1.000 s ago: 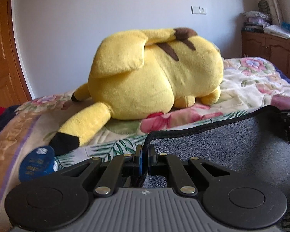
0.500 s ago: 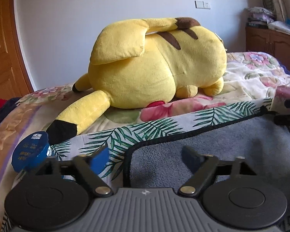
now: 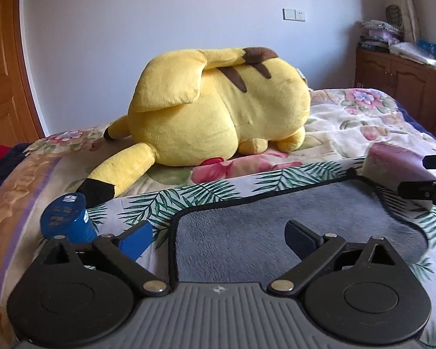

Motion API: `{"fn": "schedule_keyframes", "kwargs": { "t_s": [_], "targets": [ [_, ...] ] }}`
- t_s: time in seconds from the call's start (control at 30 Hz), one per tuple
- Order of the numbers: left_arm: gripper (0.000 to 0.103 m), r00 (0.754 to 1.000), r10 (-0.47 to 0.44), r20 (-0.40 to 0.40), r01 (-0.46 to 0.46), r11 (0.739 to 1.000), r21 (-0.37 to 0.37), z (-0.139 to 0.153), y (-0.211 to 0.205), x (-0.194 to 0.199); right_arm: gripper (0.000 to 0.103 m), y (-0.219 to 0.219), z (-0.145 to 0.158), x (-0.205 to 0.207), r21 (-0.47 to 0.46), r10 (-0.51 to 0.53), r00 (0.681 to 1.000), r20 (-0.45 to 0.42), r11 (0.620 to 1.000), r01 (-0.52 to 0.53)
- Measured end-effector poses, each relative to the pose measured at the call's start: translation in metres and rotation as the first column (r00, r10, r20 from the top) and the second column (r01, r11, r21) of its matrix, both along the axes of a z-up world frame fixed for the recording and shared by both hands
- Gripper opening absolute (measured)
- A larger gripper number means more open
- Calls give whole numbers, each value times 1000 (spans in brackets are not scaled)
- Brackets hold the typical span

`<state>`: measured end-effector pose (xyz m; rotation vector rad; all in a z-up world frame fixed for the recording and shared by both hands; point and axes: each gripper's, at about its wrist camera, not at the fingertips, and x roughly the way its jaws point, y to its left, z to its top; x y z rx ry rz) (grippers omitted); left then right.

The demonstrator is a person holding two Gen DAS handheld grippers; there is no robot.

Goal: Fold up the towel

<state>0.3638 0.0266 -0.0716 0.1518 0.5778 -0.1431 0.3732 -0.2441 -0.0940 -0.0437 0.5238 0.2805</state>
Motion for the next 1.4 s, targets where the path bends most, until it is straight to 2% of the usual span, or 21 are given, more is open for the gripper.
{"fn": "schedule_keyframes", "kwargs": {
  "t_s": [0.53, 0.9, 1.23, 1.4],
  "targets": [
    [103, 1000, -9, 7, 8, 1000, 19, 47, -11, -67, 103, -5, 38, -61, -3, -52, 999, -10, 999, 52],
    [103, 1000, -18, -3, 18, 999, 26, 71, -17, -119, 103, -10, 63, -107, 6, -75, 997, 20, 997, 74],
    [103, 1000, -18, 9, 18, 1000, 1, 88, -20, -167, 103, -15, 72, -145, 13, -112, 993, 25, 994, 112],
    [103, 1000, -15, 23, 15, 1000, 16, 93, -24, -188, 103, -17, 75, -164, 10, -112, 993, 39, 994, 112]
  ]
}}
